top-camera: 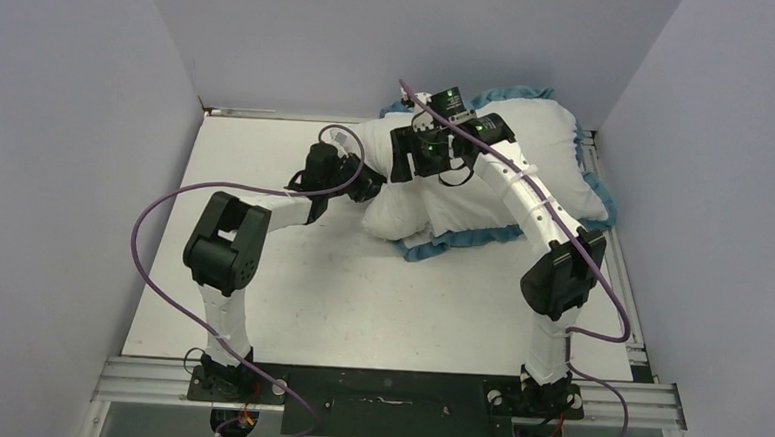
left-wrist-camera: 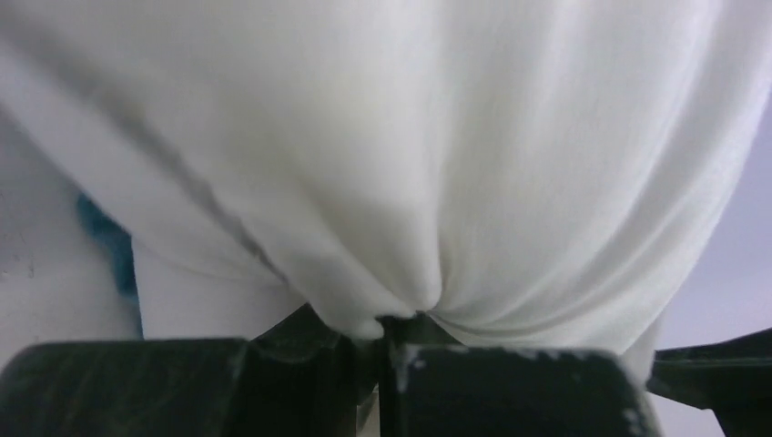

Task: Put the pillow into the pillowcase
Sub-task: Stuff the pillow into the pillowcase.

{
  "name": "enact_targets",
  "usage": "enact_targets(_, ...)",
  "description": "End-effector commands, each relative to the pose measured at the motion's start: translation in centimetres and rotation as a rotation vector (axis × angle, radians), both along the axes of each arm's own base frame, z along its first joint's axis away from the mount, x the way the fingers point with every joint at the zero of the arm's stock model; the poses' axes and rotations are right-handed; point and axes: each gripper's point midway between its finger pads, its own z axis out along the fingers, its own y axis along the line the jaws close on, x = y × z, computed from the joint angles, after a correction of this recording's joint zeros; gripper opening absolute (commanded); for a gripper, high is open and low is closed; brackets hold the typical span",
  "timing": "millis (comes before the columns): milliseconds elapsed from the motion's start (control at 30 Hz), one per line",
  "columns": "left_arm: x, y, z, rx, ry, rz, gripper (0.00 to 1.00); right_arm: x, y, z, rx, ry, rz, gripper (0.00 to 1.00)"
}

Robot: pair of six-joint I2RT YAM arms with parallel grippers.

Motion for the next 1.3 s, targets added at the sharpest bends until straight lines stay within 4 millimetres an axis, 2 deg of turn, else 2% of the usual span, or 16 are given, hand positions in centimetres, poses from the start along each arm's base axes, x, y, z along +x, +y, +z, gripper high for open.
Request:
enact_targets(0,0.7,-1.7,2.0,-0.065,-0.052,-0.001,0.00,-1.4,-0.8,1.2,-0.076,-0.035,-0.007,0.70)
enact_targets(67,0.5,-2.1,2.4,-0.083,-0.057,-0.010,0.01,-1.0,-1.4,0.2,-0.129,-0.032,-0.034,0.79)
enact_targets(167,0.3,-2.7,3.1,-0.093,-0.070,-0.026,0.01,-0.4,-1.8,-1.3,-0.182,-0.037,-0.061,0.84)
enact_targets(400,-0.9,-4.2,6.0,-0.199,-0.126,-0.072,0.01,2.5,-2.6,-5.7,-0.311,-0.050,-0.139,0.88)
enact_targets(567,-1.5,-4.7,9.2,-0.281,-0.197,-0.093,0.01,4.2,-5.1,-9.3,-0.475,-0.076,-0.213,0.87)
enact_targets(600,-1.6,-4.7,9.9,-0.287,-0.215,-0.095,0.01,4.4,-5.4,-9.8,-0.494,-0.080,-0.222,0.83)
enact_targets(633,-1.7,-4.8,10.5,-0.288,-0.240,-0.103,0.01,4.5,-5.6,-10.1,-0.498,-0.081,-0.224,0.75)
enact_targets(700,-1.9,-5.0,11.8,-0.285,-0.289,-0.118,0.03,4.8,-5.6,-10.2,-0.472,-0.073,-0.218,0.39)
enact_targets(733,-2.1,-5.0,12.4,-0.282,-0.310,-0.125,0.05,4.9,-5.5,-9.8,-0.447,-0.072,-0.214,0.19)
enact_targets(767,-2.2,-5.0,12.8,-0.279,-0.328,-0.132,0.08,5.1,-5.5,-9.2,-0.415,-0.074,-0.218,0.07)
enact_targets(833,-2.4,-4.6,13.3,-0.268,-0.351,-0.138,0.16,5.6,-5.5,-7.3,-0.310,-0.076,-0.230,0.05)
enact_targets(933,-1.9,-2.1,13.1,-0.207,-0.342,-0.091,0.45,6.1,-6.1,-4.2,-0.091,-0.044,-0.247,0.05)
enact_targets(1000,-1.5,0.6,13.3,-0.154,-0.367,-0.025,0.53,5.9,-6.5,-2.5,0.039,-0.020,-0.252,0.05)
enact_targets(1133,-1.3,7.8,14.3,-0.029,-0.417,0.138,0.67,5.4,-7.4,-0.1,0.227,0.025,-0.242,0.05)
enact_targets(1200,-1.4,10.7,13.2,0.038,-0.367,0.187,0.72,5.2,-6.8,1.9,0.338,0.017,-0.216,0.05)
enact_targets(1267,-1.6,12.8,11.1,0.094,-0.284,0.209,0.73,4.8,-6.2,3.8,0.427,0.013,-0.170,0.05)
